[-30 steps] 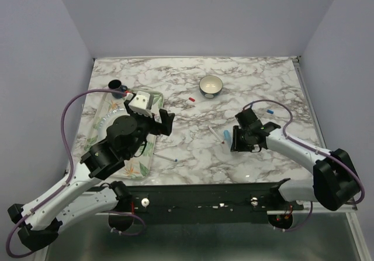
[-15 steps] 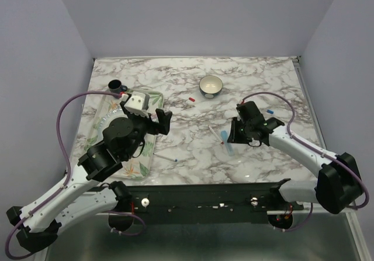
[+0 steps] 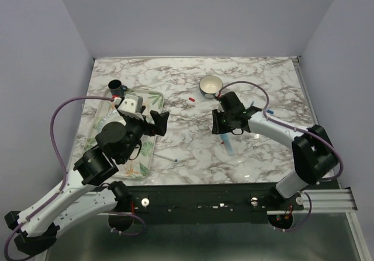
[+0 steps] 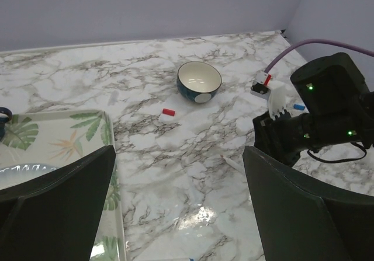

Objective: Insert the pens into the pen caps

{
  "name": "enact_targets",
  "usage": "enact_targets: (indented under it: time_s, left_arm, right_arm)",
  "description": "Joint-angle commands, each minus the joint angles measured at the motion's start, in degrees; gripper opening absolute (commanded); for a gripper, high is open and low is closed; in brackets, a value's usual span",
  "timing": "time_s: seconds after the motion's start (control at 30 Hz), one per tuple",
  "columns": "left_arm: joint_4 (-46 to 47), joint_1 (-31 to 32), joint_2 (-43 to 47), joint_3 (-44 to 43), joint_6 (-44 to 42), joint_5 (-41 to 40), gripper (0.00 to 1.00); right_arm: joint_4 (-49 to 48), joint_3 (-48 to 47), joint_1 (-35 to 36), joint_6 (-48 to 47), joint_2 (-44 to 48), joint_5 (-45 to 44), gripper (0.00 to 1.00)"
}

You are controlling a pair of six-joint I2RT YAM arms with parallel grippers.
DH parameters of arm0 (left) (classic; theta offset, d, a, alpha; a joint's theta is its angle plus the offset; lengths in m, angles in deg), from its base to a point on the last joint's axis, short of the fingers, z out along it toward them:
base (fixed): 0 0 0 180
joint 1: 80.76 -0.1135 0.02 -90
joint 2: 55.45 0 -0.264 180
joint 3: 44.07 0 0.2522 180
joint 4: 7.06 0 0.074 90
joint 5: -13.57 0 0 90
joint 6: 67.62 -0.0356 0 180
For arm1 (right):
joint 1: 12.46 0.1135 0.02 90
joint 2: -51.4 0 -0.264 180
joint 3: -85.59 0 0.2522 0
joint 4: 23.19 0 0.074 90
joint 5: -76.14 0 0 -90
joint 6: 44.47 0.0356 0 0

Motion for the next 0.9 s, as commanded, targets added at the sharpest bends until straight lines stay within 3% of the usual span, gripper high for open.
enact_targets:
  time_s: [0.0,0.43,0.63,0.77,0.87]
  left_arm:
    - [2.0,-0.3,1.2,0.7,-0.1,-1.3,0.99]
    - [2.9,-0.3,2.4,1.4,-0.1,-1.1,0.99]
    - [2.0,-0.3,1.6,1.0,0.6,-0.5,0.96]
    - [-1.8,-0.3,1.4,-0.5,7.4,2.0,0.95]
    - [-4.2,-0.3,2.2,0.2,12.7,5.0,0.93]
  right_arm:
    - [1.3,-6.2,1.5,-4.5,-7.0,-3.9,0.37]
    - [3.8,-8.8,3.5,-6.3,-15.5,-11.5,0.35]
    - [3.6,-8.2,4.4,-4.7,-16.7,-14.0,0.17]
    - [2.6,-8.1,4.4,-3.4,-17.7,-14.4,0.05]
    - [2.3,-7.3,4.4,-2.5,-16.8,-14.3,0.01]
